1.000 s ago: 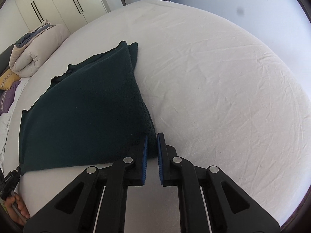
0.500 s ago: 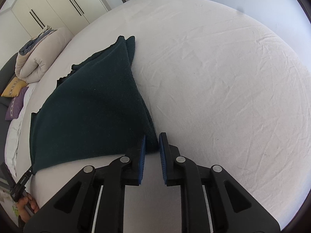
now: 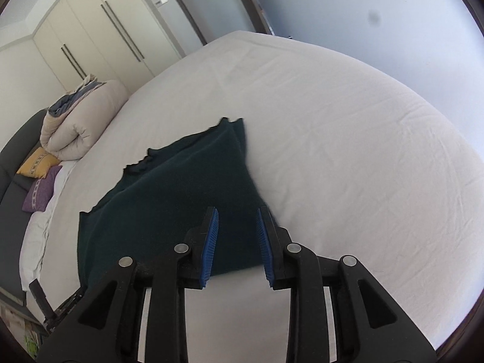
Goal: Fold small clothes
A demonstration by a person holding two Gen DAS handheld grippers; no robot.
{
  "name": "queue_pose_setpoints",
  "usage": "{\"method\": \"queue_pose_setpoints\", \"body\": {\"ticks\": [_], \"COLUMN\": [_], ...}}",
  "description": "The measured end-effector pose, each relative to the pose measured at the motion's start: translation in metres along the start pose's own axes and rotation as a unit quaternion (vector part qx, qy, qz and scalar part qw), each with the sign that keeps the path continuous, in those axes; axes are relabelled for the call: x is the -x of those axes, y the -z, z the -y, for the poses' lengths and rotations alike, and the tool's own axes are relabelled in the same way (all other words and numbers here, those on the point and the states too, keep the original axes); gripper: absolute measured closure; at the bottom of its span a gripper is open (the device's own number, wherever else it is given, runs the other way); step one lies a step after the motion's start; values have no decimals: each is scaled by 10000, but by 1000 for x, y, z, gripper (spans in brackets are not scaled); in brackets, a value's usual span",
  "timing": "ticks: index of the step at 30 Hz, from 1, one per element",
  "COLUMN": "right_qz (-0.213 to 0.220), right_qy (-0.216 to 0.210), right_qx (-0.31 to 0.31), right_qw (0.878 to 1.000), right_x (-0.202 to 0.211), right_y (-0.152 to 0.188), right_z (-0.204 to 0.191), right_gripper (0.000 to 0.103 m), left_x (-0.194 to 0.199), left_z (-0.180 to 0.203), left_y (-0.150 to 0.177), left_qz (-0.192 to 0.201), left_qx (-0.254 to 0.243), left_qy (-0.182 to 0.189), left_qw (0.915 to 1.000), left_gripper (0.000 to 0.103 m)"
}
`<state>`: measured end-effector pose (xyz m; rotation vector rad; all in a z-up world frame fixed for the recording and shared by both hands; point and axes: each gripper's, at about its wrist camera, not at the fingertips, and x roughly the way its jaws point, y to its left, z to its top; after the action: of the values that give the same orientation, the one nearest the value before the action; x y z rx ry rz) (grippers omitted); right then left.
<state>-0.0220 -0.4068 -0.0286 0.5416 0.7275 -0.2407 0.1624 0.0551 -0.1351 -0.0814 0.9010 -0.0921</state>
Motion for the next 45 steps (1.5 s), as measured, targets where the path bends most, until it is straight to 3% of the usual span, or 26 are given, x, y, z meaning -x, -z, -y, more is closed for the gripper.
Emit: {"method": "queue_pose_setpoints", "body": {"ticks": [5, 13, 19, 23, 28, 32, 35, 37, 39, 42, 43, 45], "right_qz": [-435, -1319, -1917, -1762, -1137, -546, -226, -141, -115, -370, -541, -892], "right_qy": [-838, -1861, -2068, -2176, -2084, -1521, -1260, -1470, -1763, -2149, -2224, -2282], "right_qx": [283, 682, 516, 84, -992, -1568, -2103, -1913, -1621, -1152, -993, -649], "right_qw": [9951, 9712, 9580, 9600, 9663, 9743, 9692, 9704, 9708, 9691, 9684, 9673], "right_x": [-47, -139, -221, -245, -237, -210, -181, -154, -132, -124, -128, -141], "right_y": [-9, 12, 23, 3, -40, -67, -69, -65, -54, -32, -23, -2], "right_z": [-72, -188, -231, -207, -113, -40, 2, 2, -11, -48, -63, -92], "right_gripper": [78, 78, 78, 78, 80, 79, 78, 78, 78, 78, 78, 78], "left_x": [-1, -4, -6, -7, -6, -3, 3, 15, 37, 55, 54, 38], "left_z": [3, 17, 19, 21, 18, 10, -1, 0, 12, 53, 70, 100], "left_y": [0, 2, 3, 3, 2, 1, -3, -10, -19, -37, -43, -53], "left_qz": [-27, 22, 43, 58, 77, 105, 63, 103, 440, 689, 679, 574], "left_qx": [-74, -413, -458, -505, -426, -224, 41, 98, 105, -246, -367, -459], "left_qy": [-87, -546, -642, -749, -830, -785, -512, -709, -784, -269, -32, 384], "left_qw": [9999, 9977, 9969, 9959, 9956, 9966, 9987, 9974, 9959, 9970, 9970, 9966], "left_gripper": [79, 76, 74, 71, 62, 52, 51, 49, 51, 45, 36, 34]}}
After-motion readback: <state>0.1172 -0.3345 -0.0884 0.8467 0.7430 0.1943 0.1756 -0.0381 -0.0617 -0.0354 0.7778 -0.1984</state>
